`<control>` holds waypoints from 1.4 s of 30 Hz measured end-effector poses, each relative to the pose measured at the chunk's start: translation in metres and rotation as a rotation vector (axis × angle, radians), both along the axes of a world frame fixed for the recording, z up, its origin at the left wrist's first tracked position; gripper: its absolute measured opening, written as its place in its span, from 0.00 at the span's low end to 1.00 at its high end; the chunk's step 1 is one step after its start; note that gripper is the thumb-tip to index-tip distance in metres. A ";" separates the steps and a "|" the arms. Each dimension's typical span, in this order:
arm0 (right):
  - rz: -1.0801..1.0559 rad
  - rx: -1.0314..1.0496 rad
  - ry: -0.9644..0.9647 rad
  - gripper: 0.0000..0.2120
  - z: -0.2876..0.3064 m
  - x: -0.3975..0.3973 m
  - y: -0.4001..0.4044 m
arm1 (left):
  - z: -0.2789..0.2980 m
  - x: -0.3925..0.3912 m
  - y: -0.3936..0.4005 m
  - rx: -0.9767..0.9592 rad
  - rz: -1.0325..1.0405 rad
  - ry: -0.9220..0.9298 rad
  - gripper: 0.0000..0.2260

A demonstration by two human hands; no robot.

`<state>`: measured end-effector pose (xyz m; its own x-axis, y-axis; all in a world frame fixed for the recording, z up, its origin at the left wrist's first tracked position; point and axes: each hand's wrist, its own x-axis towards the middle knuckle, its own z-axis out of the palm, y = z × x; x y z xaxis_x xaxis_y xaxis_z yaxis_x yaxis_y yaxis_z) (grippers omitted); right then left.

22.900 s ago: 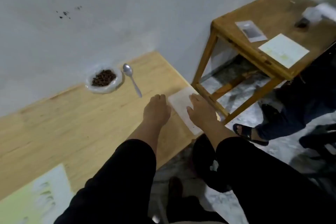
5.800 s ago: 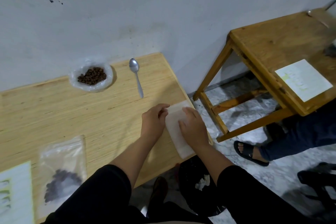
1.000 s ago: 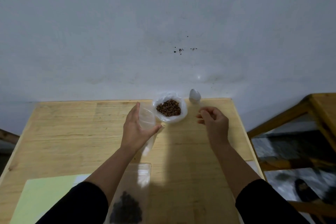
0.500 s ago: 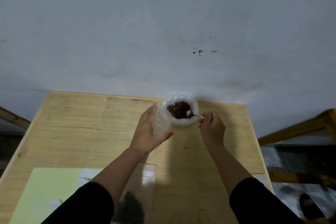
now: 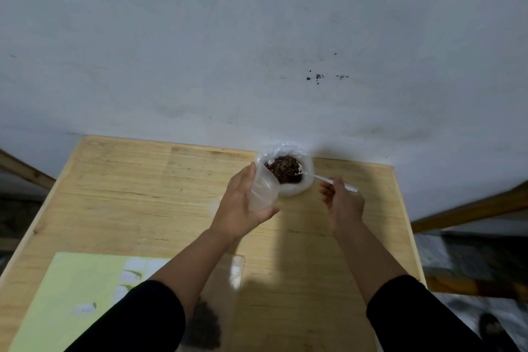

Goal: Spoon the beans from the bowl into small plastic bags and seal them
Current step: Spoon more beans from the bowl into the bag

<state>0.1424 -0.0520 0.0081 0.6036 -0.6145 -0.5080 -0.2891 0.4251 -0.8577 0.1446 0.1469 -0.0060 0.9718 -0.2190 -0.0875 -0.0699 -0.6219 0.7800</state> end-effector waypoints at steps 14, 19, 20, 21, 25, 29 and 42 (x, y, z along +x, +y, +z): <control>0.293 -0.181 -0.177 0.09 0.056 -0.028 0.003 | 0.010 0.002 -0.011 -0.014 -0.008 -0.023 0.47; 0.353 -0.258 -0.196 0.07 0.057 -0.029 0.004 | 0.012 -0.001 -0.012 -0.048 0.003 -0.021 0.47; 0.336 -0.256 -0.195 0.07 0.057 -0.028 0.004 | 0.012 -0.002 -0.012 -0.044 0.004 -0.025 0.47; 0.305 -0.248 -0.193 0.08 0.058 -0.028 0.005 | 0.012 -0.003 -0.011 -0.034 0.006 -0.032 0.47; 0.183 -0.312 -0.087 0.10 0.052 -0.023 0.002 | 0.011 -0.003 -0.010 -0.020 0.031 -0.044 0.47; 0.222 -0.575 0.078 0.11 0.041 -0.015 -0.001 | 0.009 -0.005 -0.009 -0.047 0.067 -0.024 0.46; 0.062 0.016 0.087 0.09 -0.018 0.025 0.019 | 0.004 -0.007 -0.011 -0.041 0.128 -0.012 0.47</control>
